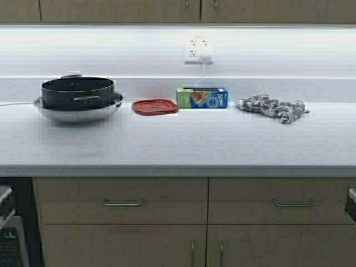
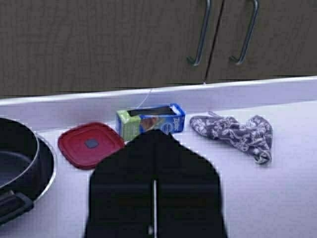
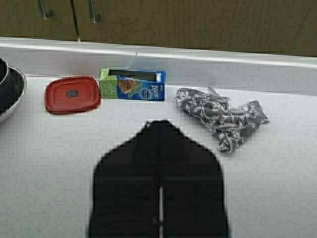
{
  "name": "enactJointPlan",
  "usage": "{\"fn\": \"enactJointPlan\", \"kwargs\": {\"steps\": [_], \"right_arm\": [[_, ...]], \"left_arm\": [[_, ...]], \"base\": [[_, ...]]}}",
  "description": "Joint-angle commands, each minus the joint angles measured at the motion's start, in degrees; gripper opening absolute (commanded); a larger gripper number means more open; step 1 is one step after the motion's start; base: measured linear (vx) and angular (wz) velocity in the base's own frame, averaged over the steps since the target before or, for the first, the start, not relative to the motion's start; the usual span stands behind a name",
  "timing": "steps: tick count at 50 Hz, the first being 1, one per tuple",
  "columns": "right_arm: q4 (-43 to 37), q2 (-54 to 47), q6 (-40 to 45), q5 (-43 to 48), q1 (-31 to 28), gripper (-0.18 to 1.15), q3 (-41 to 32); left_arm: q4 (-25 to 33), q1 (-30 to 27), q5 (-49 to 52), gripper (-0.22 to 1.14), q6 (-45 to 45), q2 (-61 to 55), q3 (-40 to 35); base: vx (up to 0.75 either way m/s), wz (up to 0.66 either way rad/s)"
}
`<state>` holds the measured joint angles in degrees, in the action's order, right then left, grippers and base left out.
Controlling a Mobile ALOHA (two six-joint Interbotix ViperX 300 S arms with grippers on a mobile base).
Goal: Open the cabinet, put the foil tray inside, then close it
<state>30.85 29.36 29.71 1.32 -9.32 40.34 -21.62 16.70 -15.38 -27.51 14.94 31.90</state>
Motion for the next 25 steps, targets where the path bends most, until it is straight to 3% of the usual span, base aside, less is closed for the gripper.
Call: {"fn": "enactJointPlan", "kwargs": {"steps": [1,25], "right_arm": [[-0.18,0.35,0.18,0.44,-0.09,0.06,-1.05],[-0.18,0.79,0.09,0.35,-0.09,0.06,-0.26]], "left_arm": [[0.0,0.0,-0.44,0.04,-0.09,0.53,-0.62],[0.09,0.0,-0.62,0.04,-0.09,-0.88,-0.7]], "base": [[0.12,0.04],[0.1,0.03]]}}
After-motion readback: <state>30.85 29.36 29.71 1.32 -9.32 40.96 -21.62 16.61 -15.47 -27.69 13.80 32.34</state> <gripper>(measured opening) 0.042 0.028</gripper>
